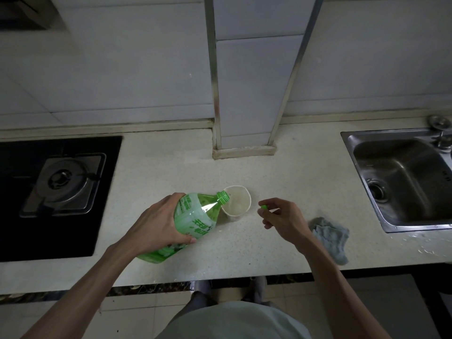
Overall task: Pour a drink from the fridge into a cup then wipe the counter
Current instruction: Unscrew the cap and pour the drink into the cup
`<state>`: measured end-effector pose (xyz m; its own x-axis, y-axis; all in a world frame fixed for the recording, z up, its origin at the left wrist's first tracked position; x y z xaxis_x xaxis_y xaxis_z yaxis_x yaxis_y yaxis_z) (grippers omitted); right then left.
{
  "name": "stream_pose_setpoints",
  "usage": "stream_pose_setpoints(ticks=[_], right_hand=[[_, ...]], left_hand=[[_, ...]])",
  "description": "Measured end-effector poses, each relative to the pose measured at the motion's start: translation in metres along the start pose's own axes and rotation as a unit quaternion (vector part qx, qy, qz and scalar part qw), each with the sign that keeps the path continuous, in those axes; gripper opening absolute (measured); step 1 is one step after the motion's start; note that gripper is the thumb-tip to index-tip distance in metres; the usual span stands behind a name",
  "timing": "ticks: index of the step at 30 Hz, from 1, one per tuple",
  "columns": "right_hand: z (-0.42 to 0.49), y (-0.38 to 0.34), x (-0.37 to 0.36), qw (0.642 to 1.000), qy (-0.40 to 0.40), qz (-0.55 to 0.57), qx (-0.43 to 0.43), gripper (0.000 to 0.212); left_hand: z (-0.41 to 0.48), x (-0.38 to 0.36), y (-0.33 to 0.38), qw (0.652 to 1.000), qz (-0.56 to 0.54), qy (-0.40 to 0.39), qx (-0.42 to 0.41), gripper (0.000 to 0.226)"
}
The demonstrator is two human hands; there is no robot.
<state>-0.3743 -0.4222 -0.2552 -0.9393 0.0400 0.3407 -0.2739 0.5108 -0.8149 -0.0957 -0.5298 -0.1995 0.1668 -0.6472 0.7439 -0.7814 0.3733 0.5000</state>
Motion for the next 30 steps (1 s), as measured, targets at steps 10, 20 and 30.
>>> stream_pose_setpoints(ticks=[10,20,30], right_hand=[[0.0009,0.0009,-0.0015,1.000,0.001,0.015,0.006,0.024],[0.0003,0.0060,0.0011,1.000,0.004,0.025,0.003,0.024],[0.0005,0.0065,0.0003,0.999,0.004,0.035,0.000,0.023]], left_hand=[[-0.0011,0.0017,-0.0011,1.000,0.008,0.000,0.005,0.089],[-0.0004,0.0020,0.0004,1.000,0.018,-0.004,0.004,0.089],[0.0017,0.0054,0.0031,1.000,0.023,-0.003,0.005,0.090]])
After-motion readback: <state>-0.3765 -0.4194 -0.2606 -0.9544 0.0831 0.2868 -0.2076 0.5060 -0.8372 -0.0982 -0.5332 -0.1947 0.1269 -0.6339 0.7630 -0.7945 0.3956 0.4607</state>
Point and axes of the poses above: each hand's wrist, its own z-axis towards the middle knuckle, its own x-axis out of the back of the hand, y = z × x, the point moved 3 cm from there along z, towards the middle knuckle, and after that the axes turned 9 degrees about -y, right-handed, at the moved point
